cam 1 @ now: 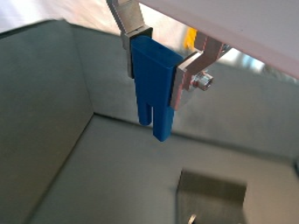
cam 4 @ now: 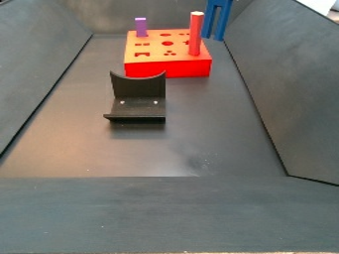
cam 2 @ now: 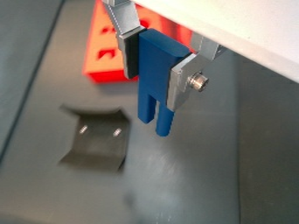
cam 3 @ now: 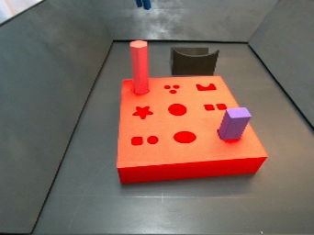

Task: Pick up the square-circle object. Move up. Rotate the square-circle object. Place the square-circle object on the fixture. Regrasp the square-circle object. Move to above the board. Insert the square-circle object.
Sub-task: Rotate the square-circle object.

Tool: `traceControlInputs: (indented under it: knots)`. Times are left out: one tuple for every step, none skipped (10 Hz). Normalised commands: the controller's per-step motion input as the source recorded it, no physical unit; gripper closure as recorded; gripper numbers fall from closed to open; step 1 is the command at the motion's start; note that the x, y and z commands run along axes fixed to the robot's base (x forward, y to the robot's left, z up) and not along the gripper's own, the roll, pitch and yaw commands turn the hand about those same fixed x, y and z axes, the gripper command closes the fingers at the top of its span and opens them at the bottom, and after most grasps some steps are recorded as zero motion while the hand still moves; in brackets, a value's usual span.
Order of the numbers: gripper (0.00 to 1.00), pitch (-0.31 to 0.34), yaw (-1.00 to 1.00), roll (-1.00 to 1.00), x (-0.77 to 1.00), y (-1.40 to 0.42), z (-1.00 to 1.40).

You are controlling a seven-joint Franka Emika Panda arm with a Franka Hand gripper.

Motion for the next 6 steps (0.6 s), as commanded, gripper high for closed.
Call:
traceControlInputs:
  knots:
    - [1.0,0.576,-1.0,-0.98,0.02,0.02,0.03]
    - [1.0,0.552,-0.79,-0.81,0.03,0.02,0.03]
    - [1.0,0.438,-0.46,-0.51,0.07,0.02,0.03]
    - [1.0,0.367,-0.33,-0.38,0.08,0.01,0.01]
    - [1.0,0.206,-0.12,-0.2,0.07,0.02,-0.01]
    - [1.0,0.025,-1.0,-0.03,0.05,0.01,0.0]
